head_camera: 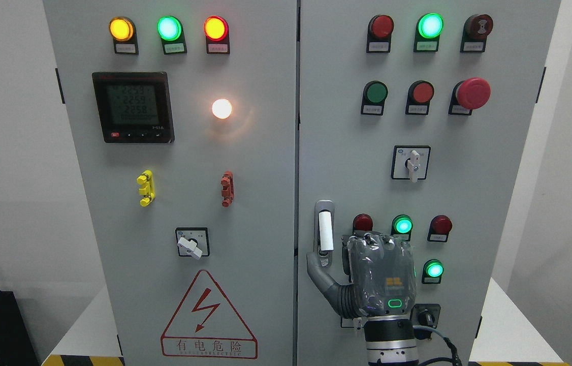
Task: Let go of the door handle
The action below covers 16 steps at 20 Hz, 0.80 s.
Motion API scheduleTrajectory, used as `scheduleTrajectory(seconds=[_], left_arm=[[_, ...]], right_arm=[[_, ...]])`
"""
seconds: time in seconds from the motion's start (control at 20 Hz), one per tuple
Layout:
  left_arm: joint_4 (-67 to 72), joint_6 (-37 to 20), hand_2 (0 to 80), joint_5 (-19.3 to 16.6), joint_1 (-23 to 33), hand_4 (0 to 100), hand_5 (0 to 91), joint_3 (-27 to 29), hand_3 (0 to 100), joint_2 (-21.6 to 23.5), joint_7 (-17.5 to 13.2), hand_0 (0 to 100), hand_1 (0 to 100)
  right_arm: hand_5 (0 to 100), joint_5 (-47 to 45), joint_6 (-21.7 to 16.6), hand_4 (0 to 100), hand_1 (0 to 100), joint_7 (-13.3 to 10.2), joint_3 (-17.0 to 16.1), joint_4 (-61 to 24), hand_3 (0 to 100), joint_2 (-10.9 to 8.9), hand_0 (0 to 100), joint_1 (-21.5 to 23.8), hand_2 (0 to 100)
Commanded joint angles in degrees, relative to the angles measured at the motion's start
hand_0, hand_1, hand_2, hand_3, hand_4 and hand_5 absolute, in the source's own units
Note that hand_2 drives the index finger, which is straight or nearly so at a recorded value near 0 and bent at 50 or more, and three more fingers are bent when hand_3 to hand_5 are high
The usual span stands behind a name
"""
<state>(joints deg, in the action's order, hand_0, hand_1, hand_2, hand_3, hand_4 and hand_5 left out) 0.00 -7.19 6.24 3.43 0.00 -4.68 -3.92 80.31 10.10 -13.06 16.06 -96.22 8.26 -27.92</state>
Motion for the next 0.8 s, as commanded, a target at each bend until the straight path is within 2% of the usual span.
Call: scheduleTrajectory(seconds=[0.0, 0.25, 0.75], left_arm=[[-0.88, -0.02, 0.0, 0.0, 0.0, 0, 0.0, -0.7, 0, 0.02, -0.04, 12, 39], [-0.88, -0.02, 0.0, 0.0, 0.0, 0, 0.0, -0.7, 0, -0.06, -0.04, 12, 39], [-0.88, -0.02, 0.0, 0.0, 0.0, 0, 0.0, -0.7, 0, 0.02, -0.04, 12, 39]], right_arm=[[98, 0.11, 0.01, 100, 38, -0.12, 0.38, 2.0, 100, 0.01, 23, -0.82, 100], [98, 0.11, 0.1, 100, 42, -0.21, 0.11, 1.91, 100, 0.09, 32, -0.56, 100], [97, 0.11, 0.1, 100, 45, -0.3, -0.24, 1.56, 100, 0.18, 39, 0.05, 100]])
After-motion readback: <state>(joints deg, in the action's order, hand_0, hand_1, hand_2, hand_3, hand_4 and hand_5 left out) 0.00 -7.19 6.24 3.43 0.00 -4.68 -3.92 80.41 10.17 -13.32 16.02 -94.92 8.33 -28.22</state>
